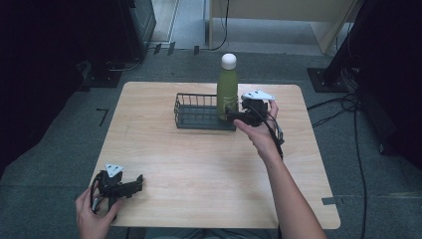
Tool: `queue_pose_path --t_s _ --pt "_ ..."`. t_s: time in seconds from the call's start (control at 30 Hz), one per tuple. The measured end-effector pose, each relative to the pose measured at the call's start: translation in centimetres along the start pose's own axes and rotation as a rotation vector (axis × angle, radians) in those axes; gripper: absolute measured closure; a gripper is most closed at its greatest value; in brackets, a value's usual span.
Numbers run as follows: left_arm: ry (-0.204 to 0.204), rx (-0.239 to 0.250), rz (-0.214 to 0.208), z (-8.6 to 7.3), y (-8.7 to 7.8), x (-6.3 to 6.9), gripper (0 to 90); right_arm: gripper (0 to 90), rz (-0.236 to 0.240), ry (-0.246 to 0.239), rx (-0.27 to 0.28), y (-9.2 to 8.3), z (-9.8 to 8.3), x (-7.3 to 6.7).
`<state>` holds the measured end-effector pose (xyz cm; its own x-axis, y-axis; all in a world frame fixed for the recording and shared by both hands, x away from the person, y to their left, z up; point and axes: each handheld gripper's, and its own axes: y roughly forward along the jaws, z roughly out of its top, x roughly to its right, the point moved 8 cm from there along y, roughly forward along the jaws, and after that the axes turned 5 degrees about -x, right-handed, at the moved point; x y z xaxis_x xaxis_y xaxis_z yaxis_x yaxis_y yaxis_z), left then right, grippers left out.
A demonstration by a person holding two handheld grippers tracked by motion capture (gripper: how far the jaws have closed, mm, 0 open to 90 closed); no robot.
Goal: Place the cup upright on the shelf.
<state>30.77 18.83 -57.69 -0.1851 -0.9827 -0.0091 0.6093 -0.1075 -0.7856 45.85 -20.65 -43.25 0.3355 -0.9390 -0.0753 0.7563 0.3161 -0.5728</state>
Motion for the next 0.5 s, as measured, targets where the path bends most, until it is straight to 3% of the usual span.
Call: queue_pose_path --t_s 0.5 --pt "0.005 -0.001 -0.002 0.0 0.0 0.0 0.0 9.5 -0.012 -0.018 0.013 -3.2 -3.2 1.1"
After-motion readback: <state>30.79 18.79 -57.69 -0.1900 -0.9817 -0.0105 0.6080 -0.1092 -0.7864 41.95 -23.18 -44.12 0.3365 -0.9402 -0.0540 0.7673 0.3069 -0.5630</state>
